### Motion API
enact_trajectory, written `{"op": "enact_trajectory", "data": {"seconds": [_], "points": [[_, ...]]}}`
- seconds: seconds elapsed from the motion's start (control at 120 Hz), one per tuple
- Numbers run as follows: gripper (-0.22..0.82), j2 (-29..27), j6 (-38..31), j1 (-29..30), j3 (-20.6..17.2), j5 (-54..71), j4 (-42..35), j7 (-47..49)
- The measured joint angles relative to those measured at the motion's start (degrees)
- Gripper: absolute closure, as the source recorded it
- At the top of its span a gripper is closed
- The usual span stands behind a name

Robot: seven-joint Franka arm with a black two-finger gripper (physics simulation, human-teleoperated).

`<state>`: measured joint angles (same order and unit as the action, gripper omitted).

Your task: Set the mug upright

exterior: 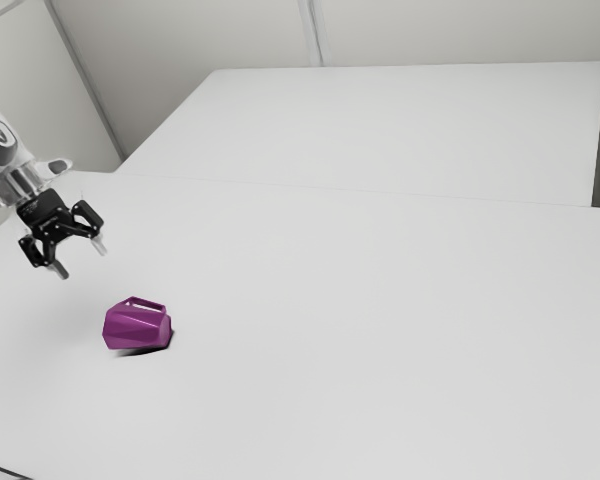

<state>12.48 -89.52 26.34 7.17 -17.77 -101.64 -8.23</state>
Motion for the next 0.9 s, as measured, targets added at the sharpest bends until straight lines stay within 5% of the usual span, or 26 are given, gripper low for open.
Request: {"op": "enact_trajectory", "data": {"seconds": [0.433,0.9], "points": [[0.00,9.12,8.35,4.74,0.21,-6.18,-0.29,-8.84],[0.00,13.29,8.14,3.67,-0.05,-16.79,-0.06,-13.23]]}}
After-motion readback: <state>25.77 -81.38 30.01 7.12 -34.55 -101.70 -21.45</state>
